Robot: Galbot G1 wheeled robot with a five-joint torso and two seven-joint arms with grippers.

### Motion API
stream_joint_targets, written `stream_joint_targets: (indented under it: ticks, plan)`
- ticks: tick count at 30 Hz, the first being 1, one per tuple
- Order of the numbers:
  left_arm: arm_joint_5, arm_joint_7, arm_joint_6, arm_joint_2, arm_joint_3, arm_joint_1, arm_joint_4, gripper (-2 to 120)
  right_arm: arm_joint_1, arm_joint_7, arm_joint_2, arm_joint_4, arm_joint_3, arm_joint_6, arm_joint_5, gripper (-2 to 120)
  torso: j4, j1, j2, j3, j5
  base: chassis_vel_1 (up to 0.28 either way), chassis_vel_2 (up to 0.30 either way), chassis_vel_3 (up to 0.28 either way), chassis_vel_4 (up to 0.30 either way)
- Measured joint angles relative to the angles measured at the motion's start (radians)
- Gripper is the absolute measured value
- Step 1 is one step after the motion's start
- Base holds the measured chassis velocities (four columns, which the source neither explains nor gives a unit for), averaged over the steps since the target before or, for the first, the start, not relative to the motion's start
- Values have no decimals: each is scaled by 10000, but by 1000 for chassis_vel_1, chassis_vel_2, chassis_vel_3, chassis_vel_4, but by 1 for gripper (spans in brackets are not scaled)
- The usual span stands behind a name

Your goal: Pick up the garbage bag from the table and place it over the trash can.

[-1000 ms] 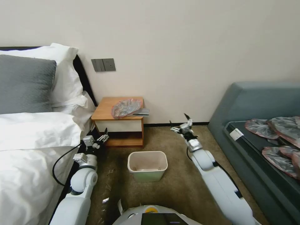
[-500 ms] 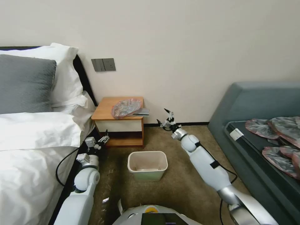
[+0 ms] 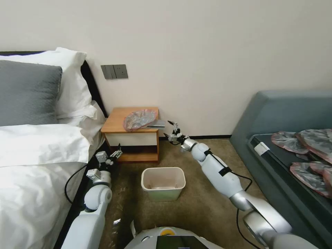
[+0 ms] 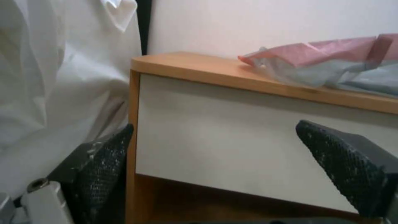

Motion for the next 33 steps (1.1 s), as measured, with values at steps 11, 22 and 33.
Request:
stream_joint_targets:
  ticks: [11, 22, 33]
  plan:
    - [19, -1, -18, -71, 47, 87, -59, 100, 494, 52, 315, -452, -137, 359, -890, 98, 0, -1, 0, -1, 0, 0, 0, 0, 0]
    - [35, -12, -28, -28, 128, 78, -96, 100, 598, -5, 253, -684, -163, 493, -840, 59, -1, -1, 0, -1, 2, 0, 0, 0, 0]
    - [123, -14, -48, -44, 246, 111, -43, 100, 714, -10, 266, -737, -206, 514, -804, 17, 0, -1, 0, -1, 1, 0, 0, 0, 0]
